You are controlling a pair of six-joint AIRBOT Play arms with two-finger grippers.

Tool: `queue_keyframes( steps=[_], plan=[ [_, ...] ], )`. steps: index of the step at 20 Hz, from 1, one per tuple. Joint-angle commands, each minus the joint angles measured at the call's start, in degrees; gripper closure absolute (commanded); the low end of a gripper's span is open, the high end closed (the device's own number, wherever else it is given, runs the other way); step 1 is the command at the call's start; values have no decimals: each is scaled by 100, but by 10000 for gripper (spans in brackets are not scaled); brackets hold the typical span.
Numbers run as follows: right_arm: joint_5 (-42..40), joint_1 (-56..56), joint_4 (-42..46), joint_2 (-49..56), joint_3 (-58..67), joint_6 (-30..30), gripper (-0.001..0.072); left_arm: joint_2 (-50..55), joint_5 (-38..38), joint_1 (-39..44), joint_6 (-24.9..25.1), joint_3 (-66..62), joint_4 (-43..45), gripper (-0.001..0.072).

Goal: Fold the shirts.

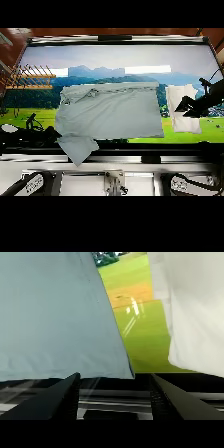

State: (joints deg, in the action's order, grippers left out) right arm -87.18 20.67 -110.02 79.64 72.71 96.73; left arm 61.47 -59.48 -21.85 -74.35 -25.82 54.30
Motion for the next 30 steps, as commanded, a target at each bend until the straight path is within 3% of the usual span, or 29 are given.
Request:
queue_keyframes(
  steps=[1, 3, 4, 6, 9, 16, 26, 27, 28, 30],
  plan=[
    [-289, 4, -133, -4, -155, 197, 167, 254, 339, 284, 20, 13, -59, 520],
    [-365, 4, -153, -4, -669, 199, 168, 234, 299, 293, 22, -11, -61, 653],
    [-302, 2, -286, -4, -1054, 201, 168, 234, 236, 293, 39, -50, -59, 674],
    [-116, -50, -715, -4, -1714, 372, 168, 225, 90, 293, 199, -151, -59, 674],
    [378, -258, -426, -4, -2083, 400, 167, 155, 13, 293, 190, -223, -59, 674],
    [1220, -560, 216, 11, -2081, -278, 167, -46, -13, 295, 280, -251, -83, 674],
    [1139, -1054, 146, 544, -2105, -586, 170, -48, -50, 293, 282, -293, -83, 674],
    [1104, -1097, 87, 542, -2105, -542, 248, -48, -76, 293, 282, -356, -83, 674],
    [1091, -1152, 7, 542, -2105, -501, 455, -48, -111, 293, 282, -450, -83, 674],
    [1086, -1231, -330, 518, -2090, -133, 651, -48, -157, 293, 282, -741, -83, 674]
  ],
)
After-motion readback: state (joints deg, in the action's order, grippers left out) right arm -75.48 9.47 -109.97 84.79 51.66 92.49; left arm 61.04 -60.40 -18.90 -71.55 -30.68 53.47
